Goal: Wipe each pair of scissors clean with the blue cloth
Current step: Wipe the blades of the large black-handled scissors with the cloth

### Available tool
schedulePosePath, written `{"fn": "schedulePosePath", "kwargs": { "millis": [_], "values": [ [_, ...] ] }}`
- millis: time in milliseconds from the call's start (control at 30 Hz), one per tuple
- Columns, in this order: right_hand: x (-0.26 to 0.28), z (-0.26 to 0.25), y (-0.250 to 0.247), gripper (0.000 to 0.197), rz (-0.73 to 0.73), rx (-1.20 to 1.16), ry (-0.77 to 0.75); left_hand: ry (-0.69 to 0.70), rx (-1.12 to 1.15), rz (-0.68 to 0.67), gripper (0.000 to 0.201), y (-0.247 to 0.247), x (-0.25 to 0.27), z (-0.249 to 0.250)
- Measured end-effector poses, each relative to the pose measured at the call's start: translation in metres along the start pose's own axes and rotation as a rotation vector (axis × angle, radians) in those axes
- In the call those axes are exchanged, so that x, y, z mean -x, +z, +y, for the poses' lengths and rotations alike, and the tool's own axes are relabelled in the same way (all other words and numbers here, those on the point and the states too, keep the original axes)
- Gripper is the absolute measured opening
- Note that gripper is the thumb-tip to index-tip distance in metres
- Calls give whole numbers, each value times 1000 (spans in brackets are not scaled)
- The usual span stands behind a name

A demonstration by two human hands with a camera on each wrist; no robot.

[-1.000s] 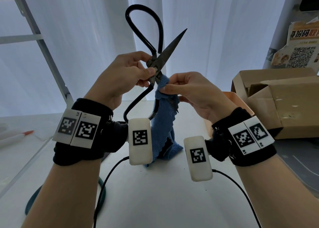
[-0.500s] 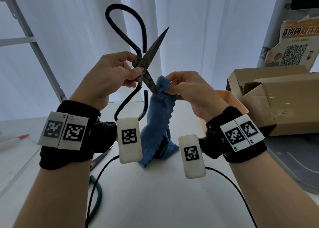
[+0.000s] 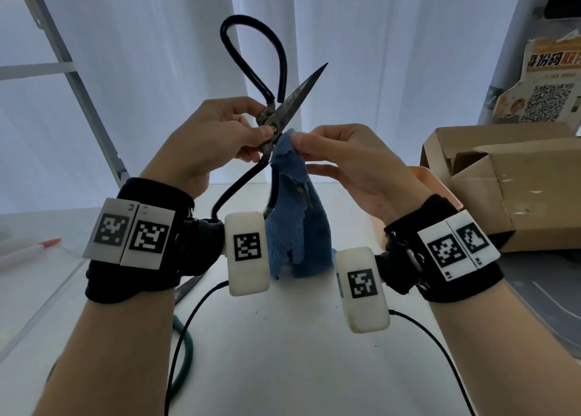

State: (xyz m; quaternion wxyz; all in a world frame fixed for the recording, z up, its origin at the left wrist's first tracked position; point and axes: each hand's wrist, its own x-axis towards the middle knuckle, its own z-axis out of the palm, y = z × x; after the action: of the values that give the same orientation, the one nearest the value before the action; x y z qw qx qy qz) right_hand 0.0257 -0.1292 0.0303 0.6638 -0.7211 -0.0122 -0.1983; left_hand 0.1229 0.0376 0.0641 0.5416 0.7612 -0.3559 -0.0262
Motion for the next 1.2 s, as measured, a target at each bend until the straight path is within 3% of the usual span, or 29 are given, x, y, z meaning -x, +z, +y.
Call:
{"fn": "schedulePosePath", "kwargs": {
  "millis": [167,333,467,633,800,967,1100,1200],
  "values": [
    [-3,5,6,19,97,17,-37,29,-37,3,16,15,0,4],
    [-3,2,0,26,34,78,51,21,-20,56,14,13,-1,1],
    [-4,6,3,23,105,67,24,19,-11,41,17,15,-1,3],
    [-4,2,1,23,46,108,68,15,-15,37,12,13,-1,2],
    [-3,4,5,25,118,70,26,0,-34,-9,18,15,0,2],
    [-4,1,1,25,36,139,83,13,-22,27,13,13,0,1],
    [-4,4,2,25,99,94,50,-1,-24,-4,17,16,1,3],
    [-5,2,2,24,66,128,52,0,-19,6,15,15,1,3]
  ]
}}
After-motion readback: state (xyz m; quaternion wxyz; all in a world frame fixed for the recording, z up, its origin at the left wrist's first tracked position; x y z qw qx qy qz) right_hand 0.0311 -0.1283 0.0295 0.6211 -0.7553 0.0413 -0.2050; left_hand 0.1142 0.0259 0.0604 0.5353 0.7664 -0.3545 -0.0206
